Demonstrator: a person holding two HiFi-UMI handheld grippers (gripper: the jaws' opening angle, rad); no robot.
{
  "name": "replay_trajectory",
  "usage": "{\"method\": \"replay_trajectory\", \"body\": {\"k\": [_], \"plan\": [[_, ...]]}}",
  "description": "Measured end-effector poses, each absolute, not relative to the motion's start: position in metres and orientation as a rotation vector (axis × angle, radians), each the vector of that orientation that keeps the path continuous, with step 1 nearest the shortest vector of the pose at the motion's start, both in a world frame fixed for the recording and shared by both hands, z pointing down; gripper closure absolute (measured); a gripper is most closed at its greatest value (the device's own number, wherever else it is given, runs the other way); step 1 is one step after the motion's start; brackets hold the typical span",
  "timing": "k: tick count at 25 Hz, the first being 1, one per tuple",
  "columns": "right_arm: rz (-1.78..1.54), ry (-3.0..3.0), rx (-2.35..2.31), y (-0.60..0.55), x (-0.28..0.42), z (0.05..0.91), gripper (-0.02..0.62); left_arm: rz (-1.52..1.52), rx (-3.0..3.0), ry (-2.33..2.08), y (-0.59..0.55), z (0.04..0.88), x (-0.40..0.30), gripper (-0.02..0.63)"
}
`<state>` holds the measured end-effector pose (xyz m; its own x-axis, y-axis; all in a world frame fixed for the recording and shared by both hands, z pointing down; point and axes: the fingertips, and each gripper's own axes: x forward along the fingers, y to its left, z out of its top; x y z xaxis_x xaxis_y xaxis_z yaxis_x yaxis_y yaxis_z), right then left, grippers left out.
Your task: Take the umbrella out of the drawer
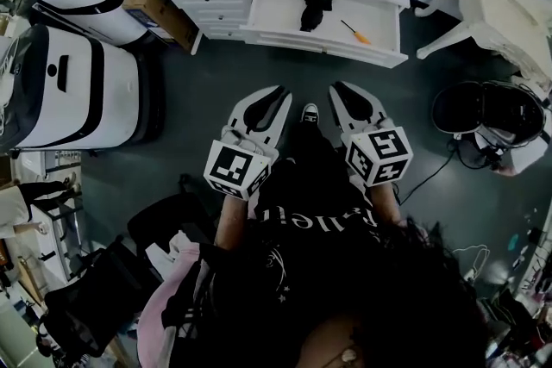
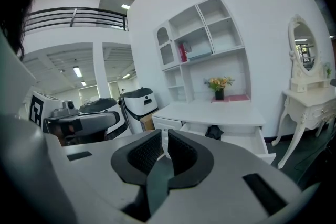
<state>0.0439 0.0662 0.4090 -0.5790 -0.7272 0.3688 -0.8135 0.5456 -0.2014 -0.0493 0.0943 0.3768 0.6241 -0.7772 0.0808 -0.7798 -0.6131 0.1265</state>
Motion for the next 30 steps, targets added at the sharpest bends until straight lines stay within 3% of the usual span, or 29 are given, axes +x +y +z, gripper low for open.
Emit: {"method": "replay_trajectory", "body": {"k": [16,30], "plan": [[0.583,-2.568,1.219,-0.143,0.082,0.421,0.528,0.166,2.64,-1.41,-0.101,0.38,-0.03,0.565],[0.694,-2.546,1.196,-0.203,0.109,0.454,0.528,0.245,2.549,-1.493,-0.175,0.389,-0.029,0.565]]}}
